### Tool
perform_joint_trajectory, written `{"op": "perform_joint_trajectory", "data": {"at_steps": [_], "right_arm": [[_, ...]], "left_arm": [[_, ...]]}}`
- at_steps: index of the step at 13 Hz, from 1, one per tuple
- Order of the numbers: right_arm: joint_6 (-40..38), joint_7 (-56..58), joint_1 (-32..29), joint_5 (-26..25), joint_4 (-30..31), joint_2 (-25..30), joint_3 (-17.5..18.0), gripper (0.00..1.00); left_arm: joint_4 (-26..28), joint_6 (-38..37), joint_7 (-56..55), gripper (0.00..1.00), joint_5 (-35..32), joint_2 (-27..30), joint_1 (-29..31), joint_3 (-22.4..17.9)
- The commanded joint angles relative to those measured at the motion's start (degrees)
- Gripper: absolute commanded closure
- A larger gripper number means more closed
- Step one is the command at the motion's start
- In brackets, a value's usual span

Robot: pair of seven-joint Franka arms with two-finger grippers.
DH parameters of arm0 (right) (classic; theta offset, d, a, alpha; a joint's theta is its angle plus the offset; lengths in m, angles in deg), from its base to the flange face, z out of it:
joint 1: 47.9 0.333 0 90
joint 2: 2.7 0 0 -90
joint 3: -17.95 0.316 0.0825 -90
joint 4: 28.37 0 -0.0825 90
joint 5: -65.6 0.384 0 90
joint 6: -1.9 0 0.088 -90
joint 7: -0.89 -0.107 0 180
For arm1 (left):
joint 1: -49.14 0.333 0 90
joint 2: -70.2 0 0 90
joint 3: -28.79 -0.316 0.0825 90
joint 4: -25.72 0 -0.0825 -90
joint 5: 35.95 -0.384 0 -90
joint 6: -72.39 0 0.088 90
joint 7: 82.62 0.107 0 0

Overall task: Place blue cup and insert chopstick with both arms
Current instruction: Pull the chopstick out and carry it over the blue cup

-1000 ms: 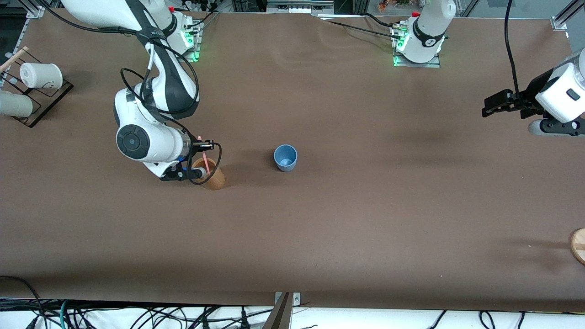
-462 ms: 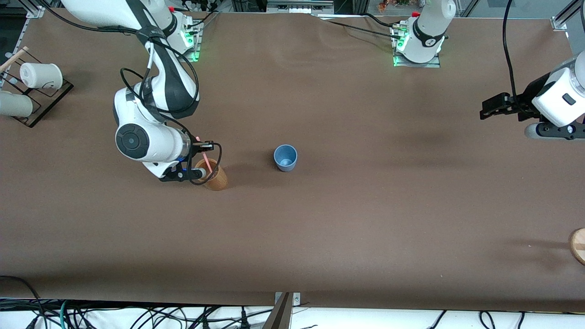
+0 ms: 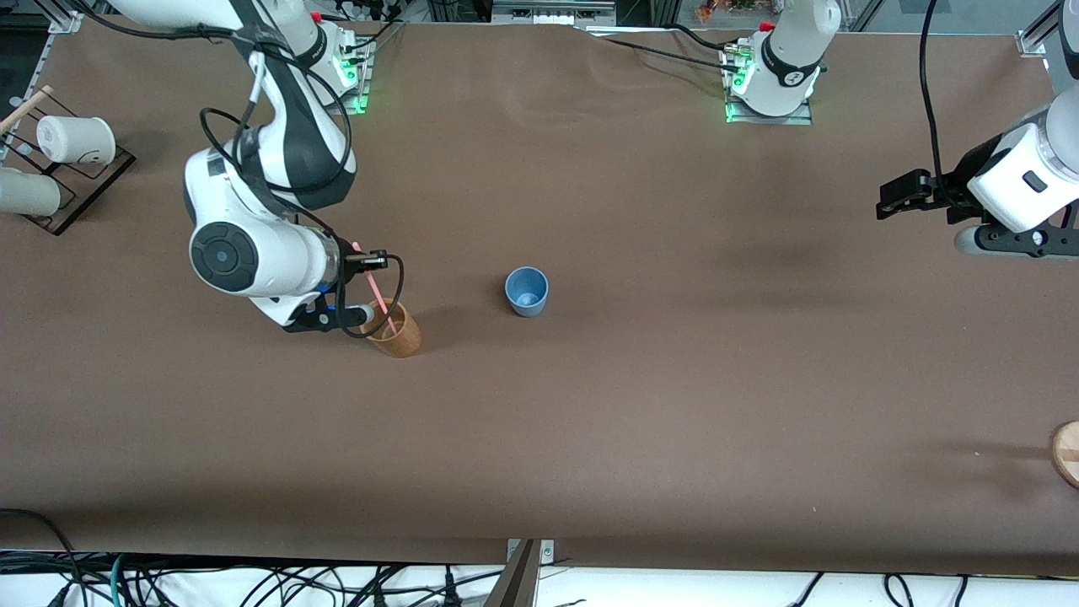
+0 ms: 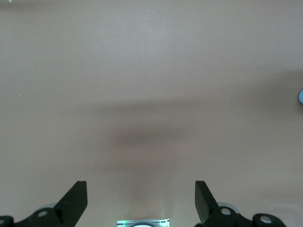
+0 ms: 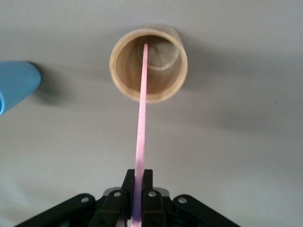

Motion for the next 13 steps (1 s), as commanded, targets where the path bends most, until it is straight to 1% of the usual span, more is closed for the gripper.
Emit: {"op": "perform_joint_trajectory", "data": {"at_steps": [1,2,4,5,6,8,9,12,13], "right_arm": [[-8.3,-1.3,0.3,0.5,-6.1,1.2,-0.2,1.0],[-10.3,-3.4,0.5,0.6,-7.4,1.3,0.1,1.0],[-12.5,-8.7,1.7,0.6,-10.6,1.4,2.4,1.0],[-12.5,-13.1,2.0,0.7,-11.7,1.3,4.0,1.0],[-12.0,-18.2,2.5,1.5,-12.0,1.2,6.6,1.0],[-8.7,-26.4,2.9,4.1,-12.2,0.3,10.5,1.0],[-6.9,-28.8,3.8,5.1,-12.2,-0.6,11.3,1.0],[-1.3,-34.2,9.2,9.8,-12.2,-3.3,11.5,1.0],[0.9,-35.3,10.2,9.9,-12.2,-4.7,11.5,1.0]], "left_arm": [[-1.3,-0.2,1.3,0.0,-0.9,-0.4,0.0,0.0],[-1.3,-0.3,1.2,0.0,-0.8,-0.4,0.0,0.0],[-1.3,-0.2,1.2,0.0,-0.8,-0.4,0.0,0.0],[-1.2,-0.2,1.3,0.0,-0.8,-0.4,0.1,0.0],[-1.3,-0.2,1.3,0.0,-0.8,-0.4,0.1,0.0],[-1.3,-0.2,1.3,0.0,-0.8,-0.4,0.1,0.0],[-1.3,-0.2,1.3,0.0,-0.7,-0.4,0.1,0.0],[-1.3,-0.2,1.2,0.0,-0.7,-0.4,0.1,0.0],[-1.3,-0.2,1.2,0.0,-0.7,-0.4,0.1,0.0]]}}
